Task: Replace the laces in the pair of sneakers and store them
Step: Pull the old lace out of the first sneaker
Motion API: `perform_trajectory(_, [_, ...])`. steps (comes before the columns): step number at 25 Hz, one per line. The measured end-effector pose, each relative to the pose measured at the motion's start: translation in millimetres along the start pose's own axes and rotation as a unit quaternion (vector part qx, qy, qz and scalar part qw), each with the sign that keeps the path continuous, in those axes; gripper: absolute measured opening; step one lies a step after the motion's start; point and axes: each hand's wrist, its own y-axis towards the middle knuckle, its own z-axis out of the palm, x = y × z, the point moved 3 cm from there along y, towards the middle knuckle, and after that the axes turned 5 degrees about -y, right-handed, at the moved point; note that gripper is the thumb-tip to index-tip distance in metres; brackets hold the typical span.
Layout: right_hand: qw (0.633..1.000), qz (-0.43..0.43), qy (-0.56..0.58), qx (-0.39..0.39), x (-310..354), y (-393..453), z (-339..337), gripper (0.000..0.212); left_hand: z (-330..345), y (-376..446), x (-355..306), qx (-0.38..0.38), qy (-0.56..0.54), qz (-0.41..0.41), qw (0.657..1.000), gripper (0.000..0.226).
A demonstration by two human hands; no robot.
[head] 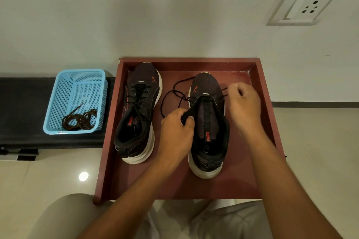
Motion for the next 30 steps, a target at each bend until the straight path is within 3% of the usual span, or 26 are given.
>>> perform_trajectory(3, [0.999,0.033,0.016,-0.007,-4.7,0.4,-9.9,0.029,-0.5,-0.2,-0.3,0.004,0.003,0.001,1.0,0.016])
perform_trajectory(5, [0.998,-0.03,-0.047,-0.008,1.9,-1.8,-8.9,0.008,-0.4,-0.2,-1.5,0.006,0.009,0.004,1.0,0.015])
perform_trajectory(7, [0.984,-0.135,-0.112,0.016,12.3,-4.4,0.0,0.021,-0.5,0.4,-2.2,0.006,0.015,0.006,1.0,0.014])
perform_trajectory(9, [0.966,-0.189,-0.168,0.059,18.8,-8.4,13.4,0.023,-0.5,1.2,-1.6,0.006,0.018,0.007,1.0,0.014])
perform_trajectory(12, [0.954,-0.175,-0.231,0.08,16.8,-11.3,24.5,0.025,-0.6,0.9,-3.2,0.007,0.013,0.006,1.0,0.014])
perform_trajectory(16, [0.962,-0.155,-0.219,0.041,17.2,-8.9,23.5,0.007,-0.4,-0.4,-5.5,0.007,0.018,0.006,1.0,0.014])
perform_trajectory(19, [0.959,-0.163,-0.222,0.062,17.5,-10.7,23.7,0.004,-1.0,-0.3,-4.3,0.008,0.019,0.01,1.0,0.015])
perform_trajectory(21, [0.965,-0.159,-0.202,0.051,15.4,-7.6,14.7,0.008,-2.0,-0.6,-4.5,0.009,0.018,0.006,1.0,0.015])
perform_trajectory(26, [0.993,-0.051,-0.098,-0.029,-7.0,7.4,-11.8,0.016,-1.6,-0.5,-4.1,0.012,0.014,-0.001,1.0,0.015])
perform_trajectory(28, [0.993,-0.069,-0.098,-0.022,-4.7,4.1,-9.7,0.007,-1.1,0.1,-3.2,0.015,0.015,-0.003,1.0,0.015])
perform_trajectory(30, [0.984,-0.132,-0.117,0.005,6.0,-2.9,-2.3,0.018,-1.4,0.1,-3.4,0.016,0.024,0.0,1.0,0.015])
